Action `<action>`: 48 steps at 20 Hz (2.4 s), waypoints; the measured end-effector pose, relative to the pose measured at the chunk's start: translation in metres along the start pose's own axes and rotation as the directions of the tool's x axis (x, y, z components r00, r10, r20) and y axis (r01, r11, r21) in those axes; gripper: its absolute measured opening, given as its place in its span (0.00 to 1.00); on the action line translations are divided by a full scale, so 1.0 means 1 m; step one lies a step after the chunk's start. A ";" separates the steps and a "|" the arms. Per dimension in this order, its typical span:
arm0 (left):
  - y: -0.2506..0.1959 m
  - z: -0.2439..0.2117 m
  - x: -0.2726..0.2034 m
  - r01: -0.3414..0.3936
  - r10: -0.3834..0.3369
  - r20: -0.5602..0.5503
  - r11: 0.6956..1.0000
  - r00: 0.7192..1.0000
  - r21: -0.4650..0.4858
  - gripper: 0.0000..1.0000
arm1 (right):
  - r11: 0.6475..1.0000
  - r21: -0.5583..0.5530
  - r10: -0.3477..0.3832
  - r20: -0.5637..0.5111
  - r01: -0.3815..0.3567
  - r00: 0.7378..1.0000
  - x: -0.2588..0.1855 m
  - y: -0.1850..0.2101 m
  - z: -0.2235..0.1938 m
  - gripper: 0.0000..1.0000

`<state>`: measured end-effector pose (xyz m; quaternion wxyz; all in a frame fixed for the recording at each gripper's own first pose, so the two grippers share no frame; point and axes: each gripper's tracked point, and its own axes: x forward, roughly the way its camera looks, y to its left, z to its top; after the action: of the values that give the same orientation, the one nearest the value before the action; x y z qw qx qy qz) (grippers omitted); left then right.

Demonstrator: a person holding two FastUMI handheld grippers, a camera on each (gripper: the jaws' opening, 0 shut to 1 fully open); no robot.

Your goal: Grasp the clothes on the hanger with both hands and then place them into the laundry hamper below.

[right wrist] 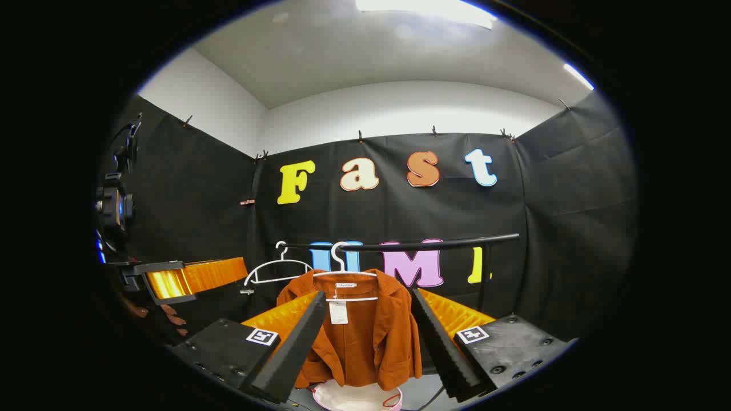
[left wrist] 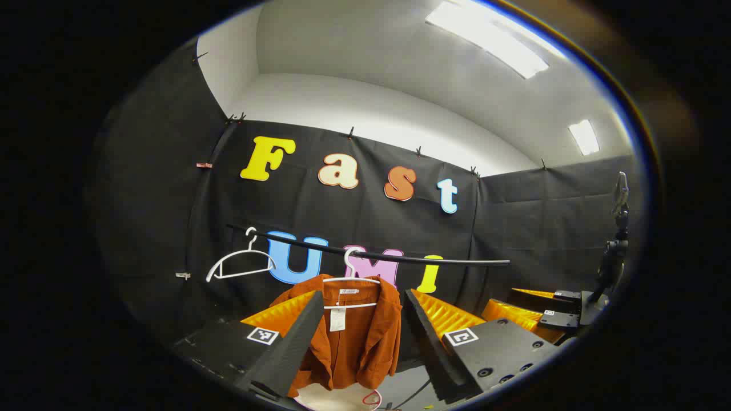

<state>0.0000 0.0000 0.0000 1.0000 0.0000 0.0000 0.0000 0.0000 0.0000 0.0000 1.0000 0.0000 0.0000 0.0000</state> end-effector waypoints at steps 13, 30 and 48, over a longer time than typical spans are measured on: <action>-0.002 -0.006 0.007 -0.003 0.003 0.001 1.000 1.000 0.025 0.90 | 1.000 -0.006 0.013 0.028 -0.013 1.000 0.005 0.002 0.016 0.98; 0.022 -0.013 0.006 0.044 -0.044 -0.023 0.999 0.999 0.008 0.90 | 0.999 -0.022 -0.027 0.045 0.028 0.999 0.008 0.014 0.016 0.98; 0.068 -0.078 0.056 0.032 -0.030 -0.091 0.999 0.995 0.012 0.90 | 0.996 -0.030 -0.079 0.041 0.080 0.996 0.067 -0.002 -0.036 0.99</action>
<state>0.0563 0.0684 -0.0777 0.9988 0.0067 0.0453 -0.0156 0.0671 -0.0016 -0.0356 0.9989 -0.0156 -0.0200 -0.0398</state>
